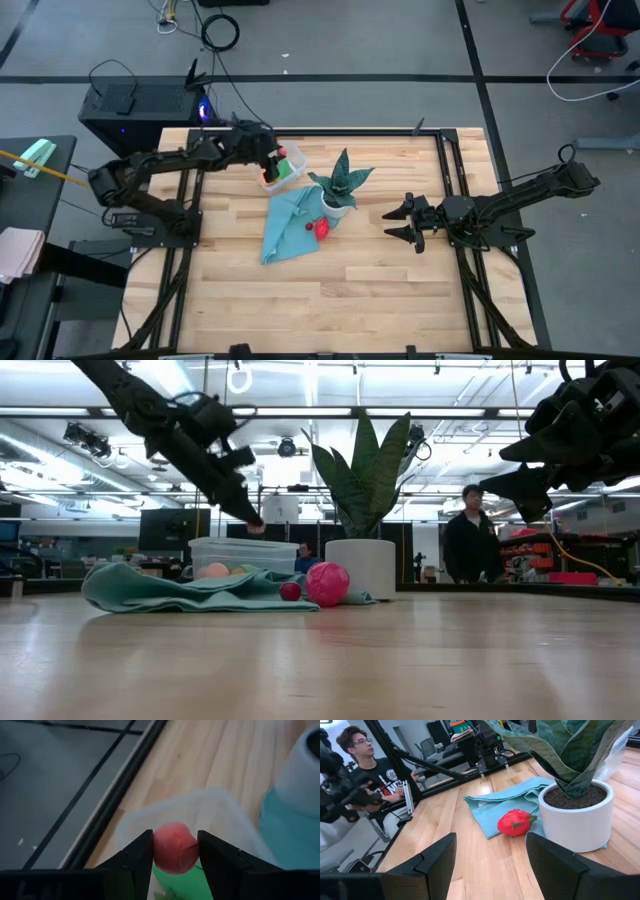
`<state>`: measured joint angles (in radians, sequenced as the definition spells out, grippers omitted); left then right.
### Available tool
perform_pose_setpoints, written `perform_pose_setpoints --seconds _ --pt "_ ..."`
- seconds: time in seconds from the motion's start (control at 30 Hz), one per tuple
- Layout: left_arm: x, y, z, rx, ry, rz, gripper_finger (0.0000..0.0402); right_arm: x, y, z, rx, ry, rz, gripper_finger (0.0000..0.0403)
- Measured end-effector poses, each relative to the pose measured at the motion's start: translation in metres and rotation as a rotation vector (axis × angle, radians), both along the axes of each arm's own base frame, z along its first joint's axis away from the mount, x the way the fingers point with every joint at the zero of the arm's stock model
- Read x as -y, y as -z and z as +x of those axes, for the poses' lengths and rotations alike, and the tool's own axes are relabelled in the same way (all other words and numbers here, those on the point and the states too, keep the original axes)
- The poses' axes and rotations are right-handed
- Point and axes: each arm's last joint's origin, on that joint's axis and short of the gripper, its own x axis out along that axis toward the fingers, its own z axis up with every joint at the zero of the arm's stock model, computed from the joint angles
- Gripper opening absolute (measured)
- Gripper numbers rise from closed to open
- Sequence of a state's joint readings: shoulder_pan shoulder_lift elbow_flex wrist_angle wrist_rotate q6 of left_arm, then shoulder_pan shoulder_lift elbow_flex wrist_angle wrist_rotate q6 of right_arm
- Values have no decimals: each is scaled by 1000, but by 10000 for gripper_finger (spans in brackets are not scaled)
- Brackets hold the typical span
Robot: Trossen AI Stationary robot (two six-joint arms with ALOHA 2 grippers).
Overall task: Pick and placing Produce into tupperware
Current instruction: Put the peach into the transparent bin, then put the cherry into the transparent bin
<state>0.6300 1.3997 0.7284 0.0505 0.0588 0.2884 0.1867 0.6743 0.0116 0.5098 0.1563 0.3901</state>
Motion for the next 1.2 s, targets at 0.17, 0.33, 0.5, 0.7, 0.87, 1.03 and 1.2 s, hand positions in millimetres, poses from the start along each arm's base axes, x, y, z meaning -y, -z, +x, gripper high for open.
perform_pose_setpoints --seconds 0.17,0.33,0.5,0.7,0.87,1.03,1.2 --pt "-6 20 9 -35 6 -15 160 0 0 0 0 0 -1 246" --pt "-10 31 14 -41 6 -18 160 0 0 0 0 -1 -4 246" --pt "-11 31 15 -28 6 -9 157 0 0 0 0 0 -3 246" --pt "-10 31 16 -1 40 -49 164 0 0 0 0 0 -3 246" --pt "-9 31 17 18 58 -70 169 0 0 0 0 -1 -4 246" --pt "-9 31 17 27 44 -85 177 0 0 0 0 0 -4 246" --pt "-9 31 17 32 57 -92 185 0 0 0 0 0 -3 246"
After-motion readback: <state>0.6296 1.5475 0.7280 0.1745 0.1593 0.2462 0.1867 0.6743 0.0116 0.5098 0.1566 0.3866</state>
